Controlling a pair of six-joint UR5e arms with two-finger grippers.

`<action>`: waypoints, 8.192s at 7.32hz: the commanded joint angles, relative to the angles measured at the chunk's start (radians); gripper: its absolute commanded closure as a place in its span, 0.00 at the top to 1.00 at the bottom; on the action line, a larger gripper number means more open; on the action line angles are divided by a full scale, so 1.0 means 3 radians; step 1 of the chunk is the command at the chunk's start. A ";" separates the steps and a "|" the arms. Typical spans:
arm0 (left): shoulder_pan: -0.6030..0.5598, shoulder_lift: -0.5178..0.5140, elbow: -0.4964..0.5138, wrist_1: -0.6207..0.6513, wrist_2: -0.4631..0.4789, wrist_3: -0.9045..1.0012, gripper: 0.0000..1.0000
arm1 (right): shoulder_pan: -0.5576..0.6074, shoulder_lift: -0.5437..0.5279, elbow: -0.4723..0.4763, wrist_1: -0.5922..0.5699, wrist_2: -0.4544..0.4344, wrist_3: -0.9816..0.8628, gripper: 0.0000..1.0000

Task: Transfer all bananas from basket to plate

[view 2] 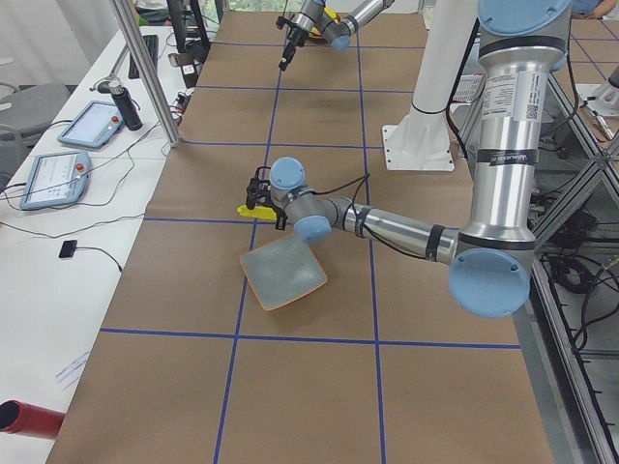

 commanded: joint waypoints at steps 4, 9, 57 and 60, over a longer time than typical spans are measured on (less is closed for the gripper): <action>-0.0028 0.0315 0.0002 0.0723 0.0528 0.0627 0.00 | 0.0023 -0.0028 -0.0101 0.0001 -0.0015 -0.0003 1.00; 0.0110 0.0049 0.0120 0.1011 0.0626 0.0806 0.00 | 0.0023 -0.0023 -0.0101 0.0001 -0.0021 0.0008 1.00; 0.0115 -0.1167 -0.0193 0.1548 0.0462 0.0024 0.87 | 0.2444 -0.0588 -0.0398 -0.1799 0.1626 -0.2723 0.00; 0.0130 -0.1485 0.0048 0.1512 0.0462 -0.0263 0.87 | 0.1656 0.0179 -0.0332 -0.1784 0.1413 -0.1204 0.00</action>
